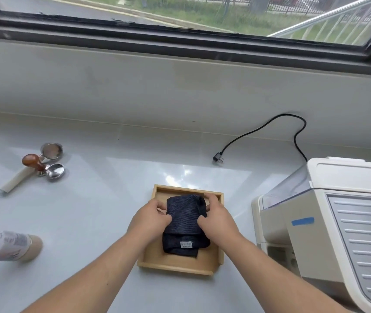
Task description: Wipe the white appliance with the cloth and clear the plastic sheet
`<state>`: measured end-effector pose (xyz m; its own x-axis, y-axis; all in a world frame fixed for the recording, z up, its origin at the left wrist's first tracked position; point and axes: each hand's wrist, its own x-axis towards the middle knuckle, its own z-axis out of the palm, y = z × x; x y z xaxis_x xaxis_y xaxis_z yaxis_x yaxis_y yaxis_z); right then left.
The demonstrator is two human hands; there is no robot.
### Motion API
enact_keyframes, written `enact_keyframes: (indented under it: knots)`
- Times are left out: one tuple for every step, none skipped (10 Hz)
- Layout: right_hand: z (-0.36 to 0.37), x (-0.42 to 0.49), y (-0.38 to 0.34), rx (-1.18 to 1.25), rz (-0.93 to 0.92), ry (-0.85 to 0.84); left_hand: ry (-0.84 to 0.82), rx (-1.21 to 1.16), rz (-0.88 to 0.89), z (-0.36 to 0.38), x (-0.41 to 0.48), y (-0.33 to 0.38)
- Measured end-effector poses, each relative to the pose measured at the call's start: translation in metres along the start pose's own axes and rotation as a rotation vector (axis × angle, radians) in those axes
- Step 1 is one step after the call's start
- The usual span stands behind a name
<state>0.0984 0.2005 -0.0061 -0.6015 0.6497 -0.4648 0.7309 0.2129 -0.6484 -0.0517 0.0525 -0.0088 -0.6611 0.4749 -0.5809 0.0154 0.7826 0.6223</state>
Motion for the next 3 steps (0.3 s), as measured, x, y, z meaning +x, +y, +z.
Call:
enact_keyframes:
  knots:
    - [-0.008, -0.001, -0.002, -0.05, -0.011, 0.046, 0.021, 0.029, 0.02, -0.005, -0.001, 0.006]
    - [-0.017, 0.001, -0.006, -0.079, -0.065, 0.088, 0.053, 0.109, 0.088, -0.008, -0.006, 0.018]
    - [-0.027, 0.0, -0.014, -0.102, -0.16, 0.143, 0.142, 0.199, 0.198, -0.009, -0.009, 0.03]
